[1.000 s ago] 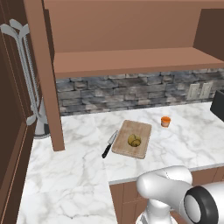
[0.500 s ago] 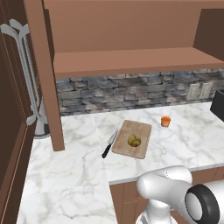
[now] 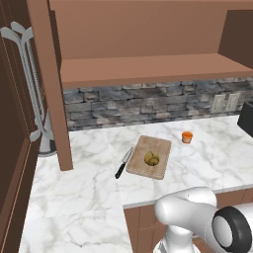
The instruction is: Pick the bread, place it on the cutting board, pick the jam, place it on the counter, and close the cabinet.
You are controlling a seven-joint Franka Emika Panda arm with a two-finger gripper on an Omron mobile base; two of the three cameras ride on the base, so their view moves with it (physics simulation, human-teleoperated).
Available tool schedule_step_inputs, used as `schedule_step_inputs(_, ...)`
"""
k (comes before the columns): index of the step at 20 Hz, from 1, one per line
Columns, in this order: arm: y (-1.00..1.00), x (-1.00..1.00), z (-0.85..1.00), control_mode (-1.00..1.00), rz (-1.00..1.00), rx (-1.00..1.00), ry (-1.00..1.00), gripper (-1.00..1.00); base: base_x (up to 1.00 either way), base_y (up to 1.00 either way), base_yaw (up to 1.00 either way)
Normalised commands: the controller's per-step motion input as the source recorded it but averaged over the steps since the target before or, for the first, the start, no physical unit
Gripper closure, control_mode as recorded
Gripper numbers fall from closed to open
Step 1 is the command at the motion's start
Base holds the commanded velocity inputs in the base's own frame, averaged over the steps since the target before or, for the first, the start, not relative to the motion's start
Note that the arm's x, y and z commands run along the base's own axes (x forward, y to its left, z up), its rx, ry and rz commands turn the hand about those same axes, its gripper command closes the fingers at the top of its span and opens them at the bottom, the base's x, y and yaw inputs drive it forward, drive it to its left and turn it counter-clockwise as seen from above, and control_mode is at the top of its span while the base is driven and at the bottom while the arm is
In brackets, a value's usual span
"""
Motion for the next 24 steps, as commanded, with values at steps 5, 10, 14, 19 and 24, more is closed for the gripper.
schedule_step_inputs(5, -0.09, 0.05, 0.00, -1.00, 0.00, 0.00, -0.04, -1.00, 0.00, 0.00, 0.00)
schedule_step_inputs(10, -0.10, 0.03, 0.00, -1.00, 0.00, 0.00, -0.04, -1.00, 0.00, 0.00, 0.00)
schedule_step_inputs(14, -0.12, 0.02, 0.00, -1.00, -0.01, 0.00, -0.04, -1.00, 0.00, 0.00, 0.00)
schedule_step_inputs(19, -0.15, 0.04, 0.00, -1.00, -0.04, 0.00, -0.04, -1.00, 0.00, 0.00, 0.00)
schedule_step_inputs(24, -0.16, 0.06, 0.00, -1.00, -0.04, 0.00, -0.02, -1.00, 0.00, 0.00, 0.00)
